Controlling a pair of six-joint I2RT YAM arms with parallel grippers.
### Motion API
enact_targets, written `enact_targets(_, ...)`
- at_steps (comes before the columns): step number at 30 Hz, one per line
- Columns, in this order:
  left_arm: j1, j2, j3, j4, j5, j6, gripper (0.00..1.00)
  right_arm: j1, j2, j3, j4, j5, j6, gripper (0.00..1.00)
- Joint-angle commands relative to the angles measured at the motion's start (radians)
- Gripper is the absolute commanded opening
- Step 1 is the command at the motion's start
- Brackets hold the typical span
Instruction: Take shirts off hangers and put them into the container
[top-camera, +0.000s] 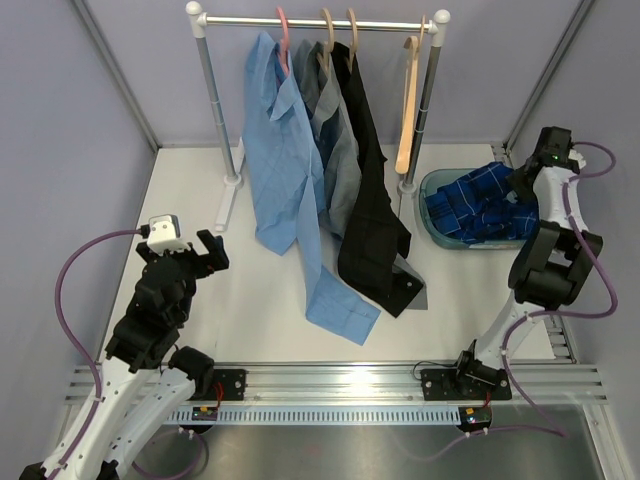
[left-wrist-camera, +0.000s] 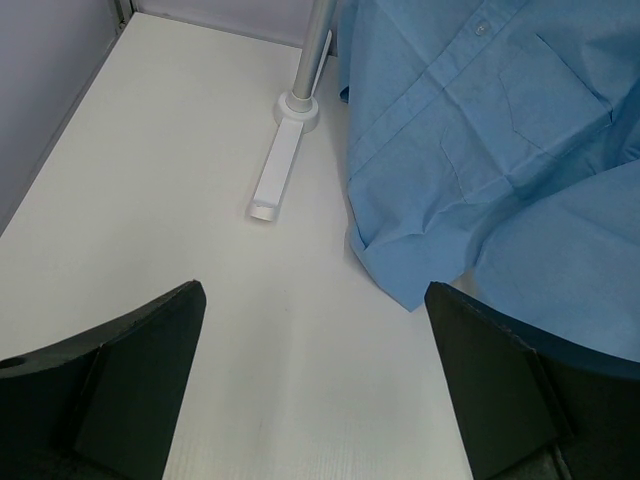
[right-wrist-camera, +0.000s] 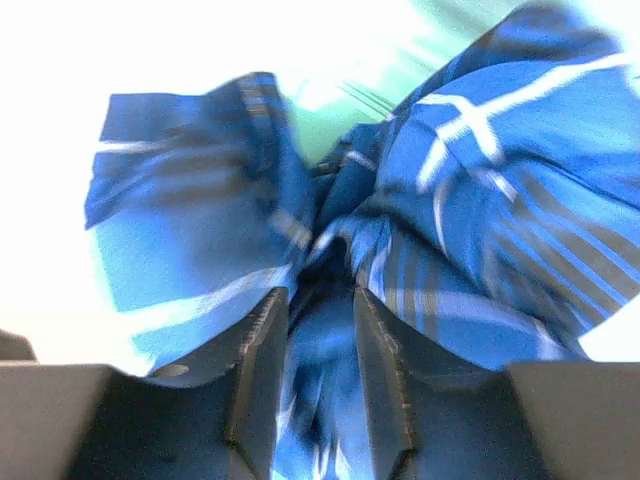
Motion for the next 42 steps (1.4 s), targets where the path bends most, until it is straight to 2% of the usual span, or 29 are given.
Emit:
enact_targets(1, 0.004, -0.001, -0.005, 0.046, -0.005, -0.002, 0.99, 0.009, -0.204, -0.025, -0.013, 0.027, -0.066, 0.46)
enact_targets(2, 0.004, -0.003, -0.005, 0.046, -0.005, -0.002, 0.99, 0.014, -0.23, -0.04, -0.01, 0.019, -0.072, 0.51)
enact_targets(4, 0.004, -0.001, -0.005, 0.046, -0.005, -0.002, 0.99, 0.018, -0.304, -0.105, -0.009, -0.01, -0.086, 0.54)
enact_targets(8, 0.004, -0.006, -0.005, 0.046, -0.008, -0.002, 0.99, 0.038, -0.44, -0.27, 0.036, -0.104, -0.101, 0.54)
enact_targets(12, 0.004, -0.006, -0.003, 0.046, -0.005, -0.004, 0.99, 0.058, -0.58, -0.508, 0.099, -0.214, -0.081, 0.54)
enact_targets(17, 0.005, -0.013, -0.003, 0.046, -0.002, -0.005, 0.99, 0.061, -0.649, -0.659, 0.163, -0.271, -0.069, 0.52)
enact_targets(23, 0.005, -0.013, -0.002, 0.046, 0.001, -0.004, 0.99, 0.061, -0.559, -0.625, 0.201, -0.297, -0.067, 0.42)
enact_targets(29, 0.004, -0.017, -0.005, 0.046, -0.009, -0.002, 0.99, 0.061, -0.418, -0.492, 0.217, -0.262, -0.037, 0.31)
enact_targets(33, 0.007, -0.014, -0.003, 0.046, -0.008, -0.001, 0.99, 0.06, -0.287, -0.39, 0.209, -0.214, -0.027, 0.31)
enact_targets(38, 0.005, -0.017, -0.003, 0.046, -0.009, -0.001, 0.99, 0.061, -0.094, -0.286, 0.12, -0.176, -0.049, 0.34)
enact_targets(42, 0.007, -0.015, -0.003, 0.046, -0.006, -0.001, 0.99, 0.061, -0.057, -0.281, 0.111, -0.153, -0.058, 0.38)
